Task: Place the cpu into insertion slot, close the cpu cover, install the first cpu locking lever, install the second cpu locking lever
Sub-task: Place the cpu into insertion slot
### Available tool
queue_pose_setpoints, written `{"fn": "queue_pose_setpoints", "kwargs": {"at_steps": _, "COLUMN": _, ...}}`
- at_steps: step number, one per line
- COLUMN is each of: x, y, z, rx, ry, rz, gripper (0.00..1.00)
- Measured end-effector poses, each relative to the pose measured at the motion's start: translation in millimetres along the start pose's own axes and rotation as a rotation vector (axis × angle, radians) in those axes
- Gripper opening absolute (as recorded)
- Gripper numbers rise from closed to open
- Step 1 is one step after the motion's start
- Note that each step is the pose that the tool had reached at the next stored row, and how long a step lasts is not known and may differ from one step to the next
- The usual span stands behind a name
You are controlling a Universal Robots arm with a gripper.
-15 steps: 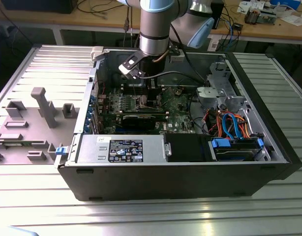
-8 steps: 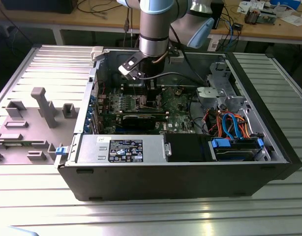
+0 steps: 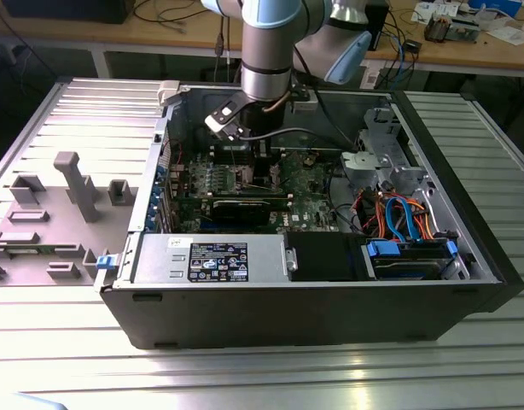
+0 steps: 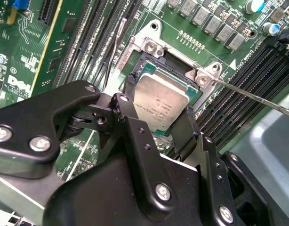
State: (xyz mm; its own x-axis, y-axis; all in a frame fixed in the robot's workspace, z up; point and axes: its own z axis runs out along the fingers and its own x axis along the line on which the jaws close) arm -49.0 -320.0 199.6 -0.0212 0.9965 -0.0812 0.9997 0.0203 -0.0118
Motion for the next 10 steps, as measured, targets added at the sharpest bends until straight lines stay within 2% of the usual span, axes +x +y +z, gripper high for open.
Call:
{"fn": "queue_pose_setpoints", "kwargs": {"at_steps": 6, "x": -0.9, "y": -0.1, "z": 1.1, "rx": 0.0001, "ry": 0.0006, "rz": 0.003, "gripper": 0.55}}
{"fn": "queue_pose_setpoints", "kwargs": {"at_steps": 8, "x": -3.0, "y": -0.1, "z": 1.4, "rx": 0.0001, "ry": 0.0034, "rz": 0.004, "gripper": 0.55}}
{"fn": "queue_pose_setpoints", "kwargs": {"at_steps": 10, "x": -5.0, "y": 0.0, "z": 1.3, "rx": 0.0002, "ry": 0.0101, "rz": 0.004, "gripper": 0.55}}
